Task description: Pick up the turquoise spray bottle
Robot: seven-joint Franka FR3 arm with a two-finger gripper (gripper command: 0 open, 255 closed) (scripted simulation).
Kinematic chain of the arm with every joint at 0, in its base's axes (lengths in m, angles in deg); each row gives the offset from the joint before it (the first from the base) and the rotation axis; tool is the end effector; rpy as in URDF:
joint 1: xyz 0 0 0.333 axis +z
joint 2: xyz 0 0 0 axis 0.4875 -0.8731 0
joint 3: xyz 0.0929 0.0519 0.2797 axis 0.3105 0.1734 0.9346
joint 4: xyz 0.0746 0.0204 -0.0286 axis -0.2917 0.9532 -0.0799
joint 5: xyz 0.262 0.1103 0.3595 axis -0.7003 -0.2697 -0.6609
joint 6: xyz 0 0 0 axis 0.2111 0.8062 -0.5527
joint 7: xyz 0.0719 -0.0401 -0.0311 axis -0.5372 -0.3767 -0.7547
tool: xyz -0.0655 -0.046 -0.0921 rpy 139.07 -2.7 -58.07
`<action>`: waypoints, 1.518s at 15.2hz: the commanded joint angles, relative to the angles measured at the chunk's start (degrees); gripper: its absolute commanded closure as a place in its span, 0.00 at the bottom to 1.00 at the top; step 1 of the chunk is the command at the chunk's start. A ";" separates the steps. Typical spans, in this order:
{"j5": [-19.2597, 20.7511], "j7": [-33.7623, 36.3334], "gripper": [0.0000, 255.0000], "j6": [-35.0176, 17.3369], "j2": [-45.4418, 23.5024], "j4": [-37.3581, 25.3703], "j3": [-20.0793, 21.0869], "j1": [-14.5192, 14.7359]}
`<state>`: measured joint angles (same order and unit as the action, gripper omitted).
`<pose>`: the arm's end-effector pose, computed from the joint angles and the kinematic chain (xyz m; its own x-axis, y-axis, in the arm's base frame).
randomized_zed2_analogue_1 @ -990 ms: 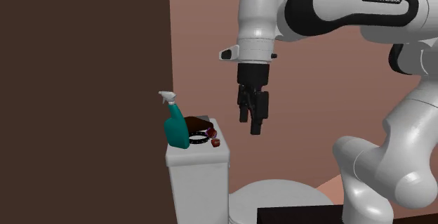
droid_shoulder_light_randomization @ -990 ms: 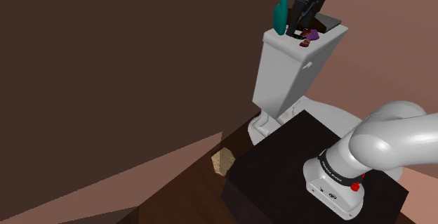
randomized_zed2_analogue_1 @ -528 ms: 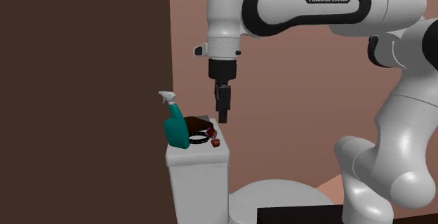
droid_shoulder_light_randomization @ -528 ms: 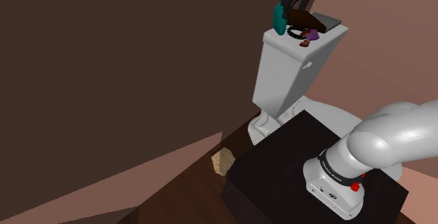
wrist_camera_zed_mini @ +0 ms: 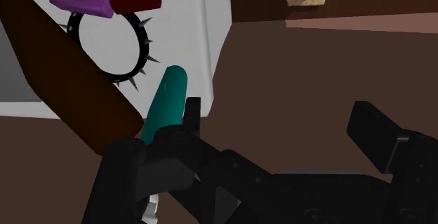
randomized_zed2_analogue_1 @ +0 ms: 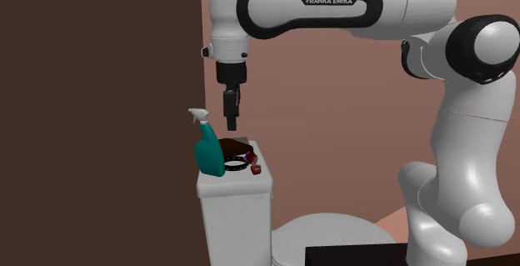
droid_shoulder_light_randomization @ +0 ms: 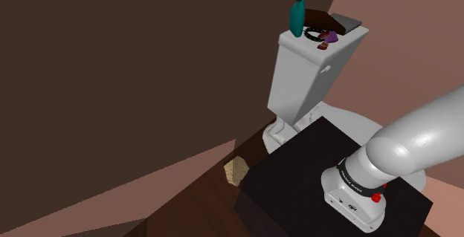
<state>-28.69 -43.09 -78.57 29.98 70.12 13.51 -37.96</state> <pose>0.5656 -0.1083 0.6150 0.9995 -0.0320 0.0081 -0.0330 -0.9744 0.2223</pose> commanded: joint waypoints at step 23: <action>6.58 0.19 1.00 1.78 -18.73 -20.93 -1.78 -2.59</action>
<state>-22.08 -42.59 -75.51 13.19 48.84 11.83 -40.40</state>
